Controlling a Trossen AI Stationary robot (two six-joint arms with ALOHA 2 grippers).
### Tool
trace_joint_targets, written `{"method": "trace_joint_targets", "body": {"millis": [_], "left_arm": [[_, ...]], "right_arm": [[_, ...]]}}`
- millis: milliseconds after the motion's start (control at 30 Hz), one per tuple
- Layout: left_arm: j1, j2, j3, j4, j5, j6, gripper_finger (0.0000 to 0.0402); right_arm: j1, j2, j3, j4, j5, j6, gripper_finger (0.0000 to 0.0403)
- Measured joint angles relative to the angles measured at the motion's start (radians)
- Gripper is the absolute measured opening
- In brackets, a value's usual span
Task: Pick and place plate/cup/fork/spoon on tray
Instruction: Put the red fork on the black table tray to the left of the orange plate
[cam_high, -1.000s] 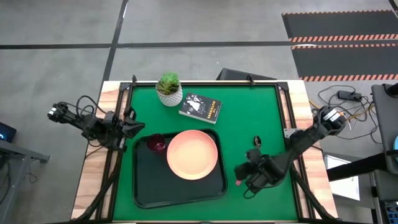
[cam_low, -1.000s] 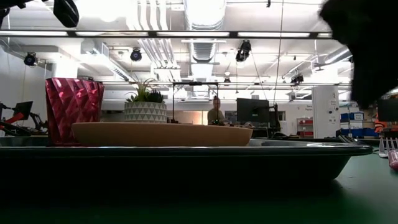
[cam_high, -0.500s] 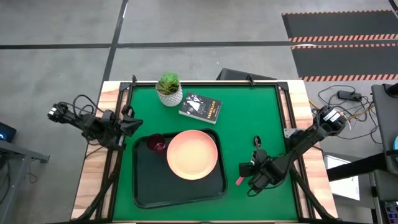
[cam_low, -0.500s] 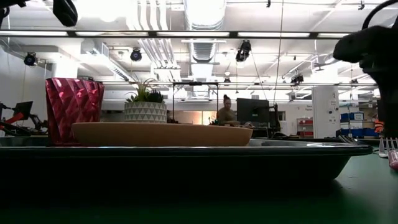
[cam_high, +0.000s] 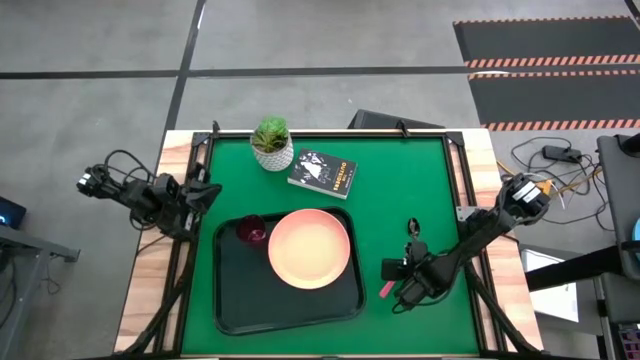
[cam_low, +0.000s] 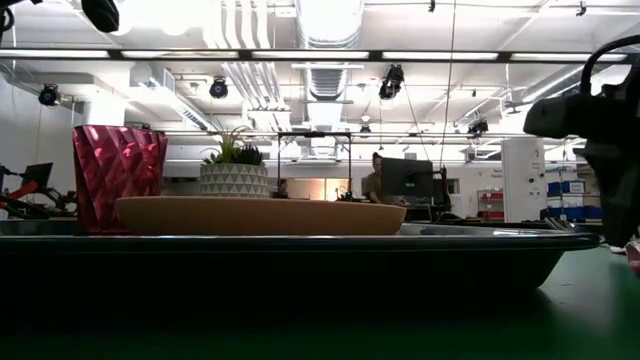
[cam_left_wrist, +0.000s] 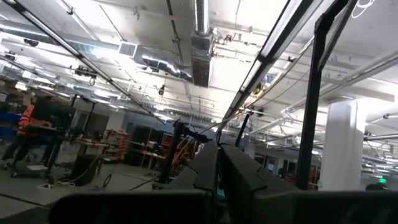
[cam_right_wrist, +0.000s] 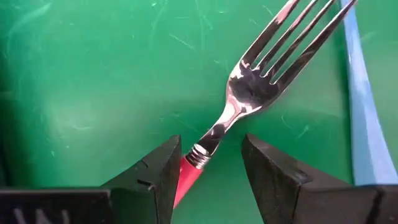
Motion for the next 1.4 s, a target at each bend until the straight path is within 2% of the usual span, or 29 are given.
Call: {"method": "trace_joint_targets", "body": {"millis": [167,467,733,933,1067,1133,1300,1400], "left_arm": [[0.0,0.0,0.0,0.005,0.0,0.023,0.0],[0.0,0.008,0.0,0.006,0.0,0.021,0.0],[0.0,0.011,0.0,-0.002,0.0,0.021,0.0],[0.0,0.045,0.0,0.002,0.0,0.011,0.0],[0.0,0.112,0.004,0.019,0.0,-0.087,0.0],[0.0,0.16,0.007,0.061,0.001,-0.118,0.0],[0.0,0.309,0.014,0.238,0.001,-0.145,0.0],[0.0,0.39,0.026,0.323,0.001,-0.151,0.0]], "right_arm": [[0.0,0.022,0.001,-0.005,0.0,0.0,0.0137],[-0.003,0.043,-0.002,-0.005,-0.001,-0.04,0.0024],[-0.004,0.001,0.019,-0.036,0.031,-0.127,0.0023],[0.0,-0.1,0.072,-0.13,0.276,-0.274,0.0019],[-0.002,-0.15,0.075,-0.115,0.513,-0.426,0.0008],[-0.008,-0.169,0.073,-0.098,0.591,-0.514,0.0007],[-0.041,-0.196,0.07,-0.093,0.592,-0.675,0.0007],[-0.049,-0.214,0.068,-0.094,0.517,-0.773,0.0007]]}}
